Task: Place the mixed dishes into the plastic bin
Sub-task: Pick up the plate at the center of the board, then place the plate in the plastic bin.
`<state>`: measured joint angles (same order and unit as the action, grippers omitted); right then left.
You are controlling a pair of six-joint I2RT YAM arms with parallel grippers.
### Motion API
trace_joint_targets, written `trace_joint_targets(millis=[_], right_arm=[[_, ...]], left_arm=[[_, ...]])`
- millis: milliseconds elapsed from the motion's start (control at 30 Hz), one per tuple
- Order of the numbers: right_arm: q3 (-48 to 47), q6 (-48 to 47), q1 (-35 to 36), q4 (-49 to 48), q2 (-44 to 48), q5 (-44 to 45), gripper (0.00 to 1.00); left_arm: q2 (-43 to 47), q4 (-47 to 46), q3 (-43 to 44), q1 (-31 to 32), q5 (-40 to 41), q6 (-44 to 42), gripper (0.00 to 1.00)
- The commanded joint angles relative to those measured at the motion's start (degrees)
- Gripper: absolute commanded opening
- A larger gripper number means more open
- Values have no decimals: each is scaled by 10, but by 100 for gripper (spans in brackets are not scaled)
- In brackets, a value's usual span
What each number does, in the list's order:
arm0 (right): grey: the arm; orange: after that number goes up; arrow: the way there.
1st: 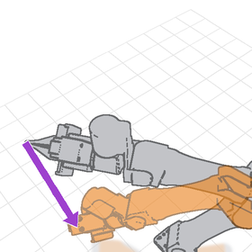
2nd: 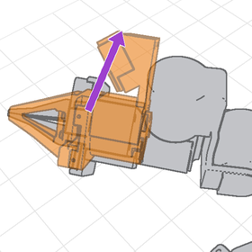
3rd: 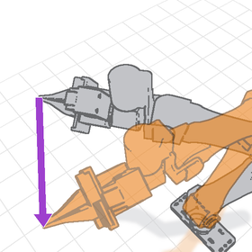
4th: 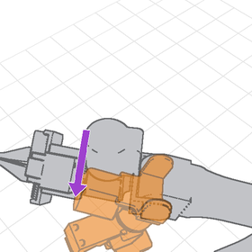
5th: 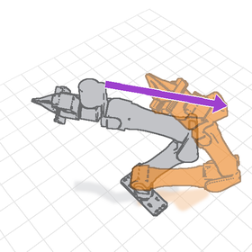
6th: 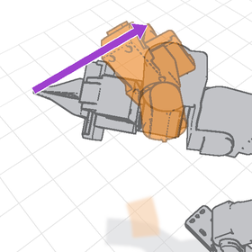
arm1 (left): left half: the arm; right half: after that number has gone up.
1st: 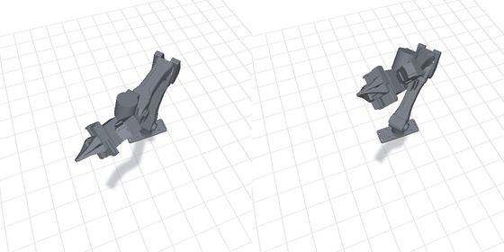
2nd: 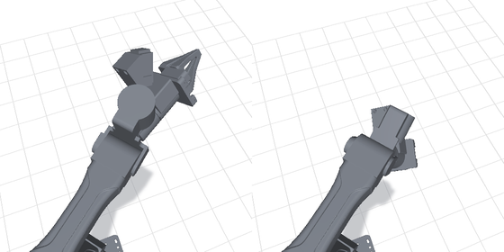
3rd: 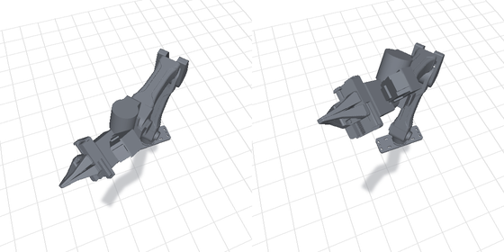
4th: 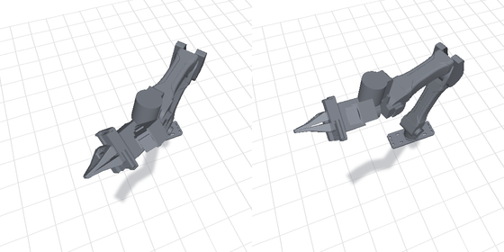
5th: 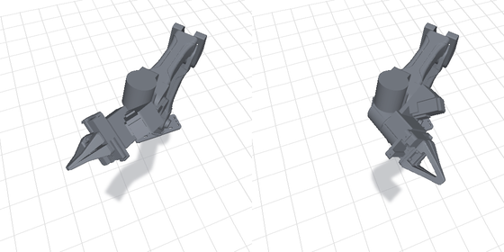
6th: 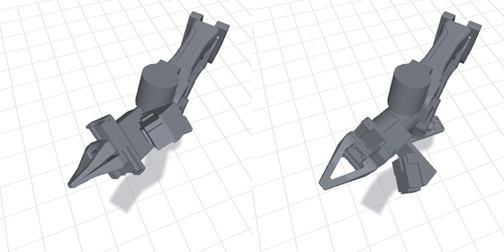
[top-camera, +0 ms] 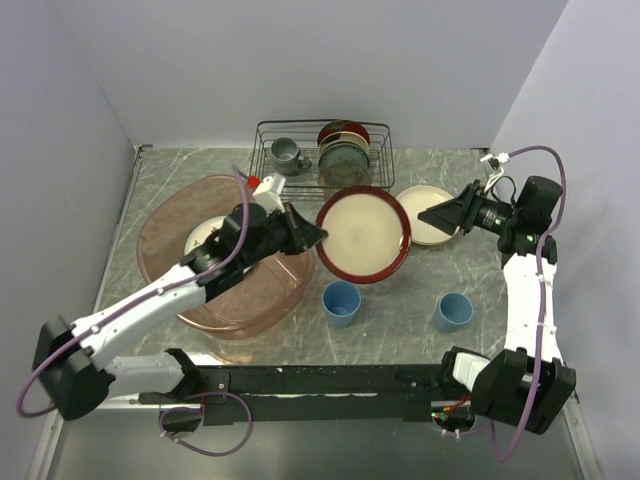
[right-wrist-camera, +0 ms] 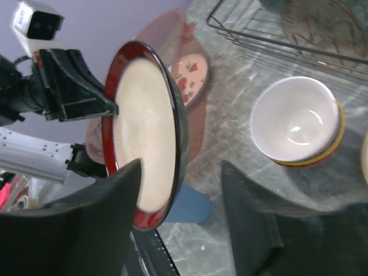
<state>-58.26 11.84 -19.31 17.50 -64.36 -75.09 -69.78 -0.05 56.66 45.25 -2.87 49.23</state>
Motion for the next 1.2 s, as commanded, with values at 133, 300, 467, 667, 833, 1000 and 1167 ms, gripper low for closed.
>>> trace_joint_targets(millis=[133, 300, 467, 667, 833, 1000, 1167], right_arm=[[22, -34, 2, -48, 42, -33, 88], [46, -28, 2, -77, 45, -38, 92], [60, -48, -1, -73, 40, -31, 93], [69, -110, -2, -27, 29, 8, 93], [71, -124, -3, -23, 32, 40, 93], [75, -120, -2, -25, 31, 54, 94], [76, -121, -2, -22, 30, 62, 94]], left_arm=[[165, -55, -51, -30, 59, 22, 1], [234, -19, -73, -45, 90, 17, 1], [277, 22, -73, -54, 120, 12, 1], [312, 79, -60, -72, 162, -5, 1], [324, 108, -51, -91, 200, -12, 1], [330, 112, -50, -130, 195, -15, 1], [314, 114, -49, -193, 134, -8, 1]])
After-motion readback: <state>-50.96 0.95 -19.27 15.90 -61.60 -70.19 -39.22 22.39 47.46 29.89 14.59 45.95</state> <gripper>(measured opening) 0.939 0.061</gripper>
